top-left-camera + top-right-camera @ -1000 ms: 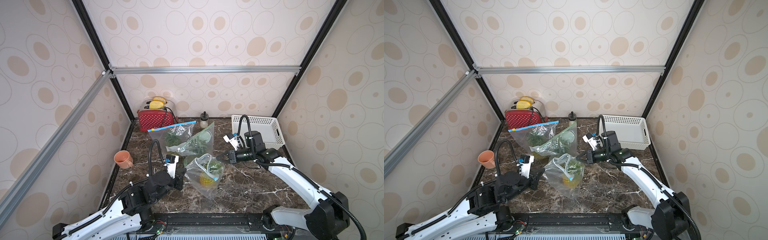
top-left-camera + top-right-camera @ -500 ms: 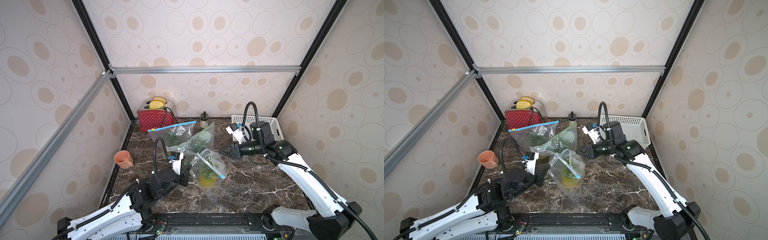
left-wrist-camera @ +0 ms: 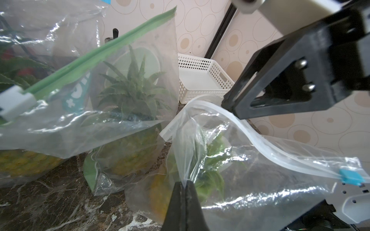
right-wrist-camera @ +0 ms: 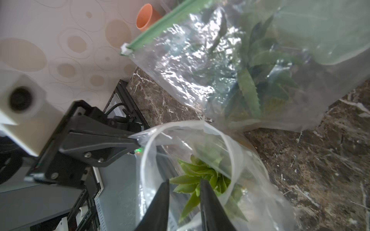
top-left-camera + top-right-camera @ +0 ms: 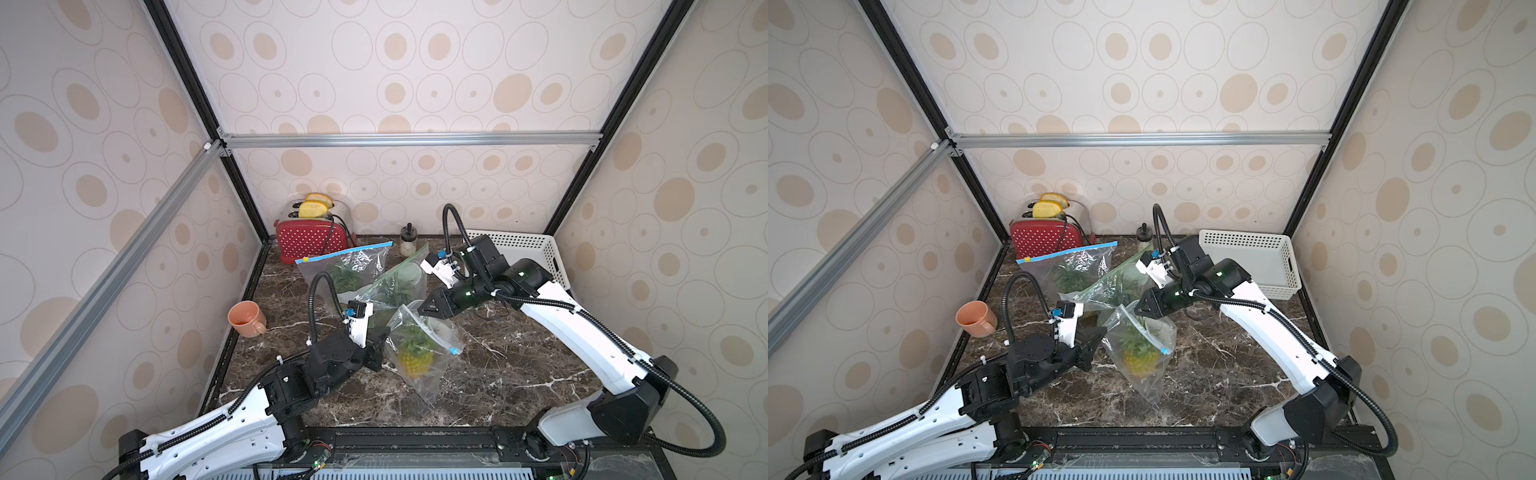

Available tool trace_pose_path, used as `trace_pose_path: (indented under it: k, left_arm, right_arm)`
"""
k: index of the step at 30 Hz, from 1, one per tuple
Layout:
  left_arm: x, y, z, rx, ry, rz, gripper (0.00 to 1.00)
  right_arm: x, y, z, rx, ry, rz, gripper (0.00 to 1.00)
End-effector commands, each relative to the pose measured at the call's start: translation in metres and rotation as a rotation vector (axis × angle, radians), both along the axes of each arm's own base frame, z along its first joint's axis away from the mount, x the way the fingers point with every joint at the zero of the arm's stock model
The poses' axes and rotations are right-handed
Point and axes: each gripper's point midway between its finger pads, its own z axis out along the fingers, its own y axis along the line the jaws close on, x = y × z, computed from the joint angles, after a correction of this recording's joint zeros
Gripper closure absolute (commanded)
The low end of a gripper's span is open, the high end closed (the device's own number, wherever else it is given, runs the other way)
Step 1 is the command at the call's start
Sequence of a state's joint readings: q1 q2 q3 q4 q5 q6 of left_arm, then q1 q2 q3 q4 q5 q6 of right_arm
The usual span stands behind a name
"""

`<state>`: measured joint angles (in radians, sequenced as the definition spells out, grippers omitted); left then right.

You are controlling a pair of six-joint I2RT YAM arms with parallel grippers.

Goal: Open the zip-top bag and take out the pineapple
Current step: Open the zipper of the food storage bag at the center of the board.

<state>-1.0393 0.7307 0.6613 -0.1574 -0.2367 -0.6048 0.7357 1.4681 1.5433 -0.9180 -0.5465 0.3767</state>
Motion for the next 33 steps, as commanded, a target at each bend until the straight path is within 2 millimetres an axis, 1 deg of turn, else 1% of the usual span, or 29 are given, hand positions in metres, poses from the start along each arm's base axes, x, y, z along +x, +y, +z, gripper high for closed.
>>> trace_pose_path:
  k: [1, 5, 9, 11, 15, 17, 20, 24, 28, 33]
  left_arm:
    - [0.0, 0.004, 0.026, -0.066, -0.057, 0.009, 1.0]
    - [-0.001, 0.008, 0.024, -0.066, -0.057, 0.014, 1.0]
    - [-0.002, 0.01, 0.021, -0.071, -0.056, 0.017, 1.0]
    - [-0.001, 0.009, 0.017, -0.07, -0.05, 0.02, 1.0]
    - [0.0, 0.007, 0.008, -0.08, -0.041, 0.024, 1.0]
    - [0.001, 0.006, 0.002, -0.081, -0.036, 0.027, 1.0]
    - [0.001, 0.008, -0.002, -0.09, -0.033, 0.037, 1.0]
    - [0.0, 0.014, -0.005, -0.099, -0.038, 0.051, 1.0]
    - [-0.002, 0.021, -0.004, -0.124, -0.05, 0.057, 1.0]
    - [-0.006, 0.026, -0.006, -0.141, -0.057, 0.06, 1.0]
  right_arm:
    - [-0.003, -0.012, -0.006, -0.074, 0.006, -0.023, 0.7]
    - [-0.004, -0.025, -0.013, -0.16, 0.003, -0.04, 0.7]
    - [-0.014, -0.029, -0.009, -0.191, 0.002, -0.008, 0.69]
    - [-0.018, -0.031, -0.011, -0.225, 0.005, 0.007, 0.67]
    - [-0.025, -0.031, -0.022, -0.282, 0.032, 0.039, 0.61]
    - [-0.028, -0.027, -0.028, -0.3, 0.043, 0.056, 0.56]
    - [-0.032, -0.02, -0.03, -0.31, 0.038, 0.083, 0.51]
    - [-0.032, -0.011, -0.028, -0.312, 0.021, 0.095, 0.49]
    - [-0.031, -0.005, -0.029, -0.334, 0.011, 0.099, 0.48]
    - [-0.028, 0.005, -0.031, -0.348, -0.005, 0.093, 0.44]
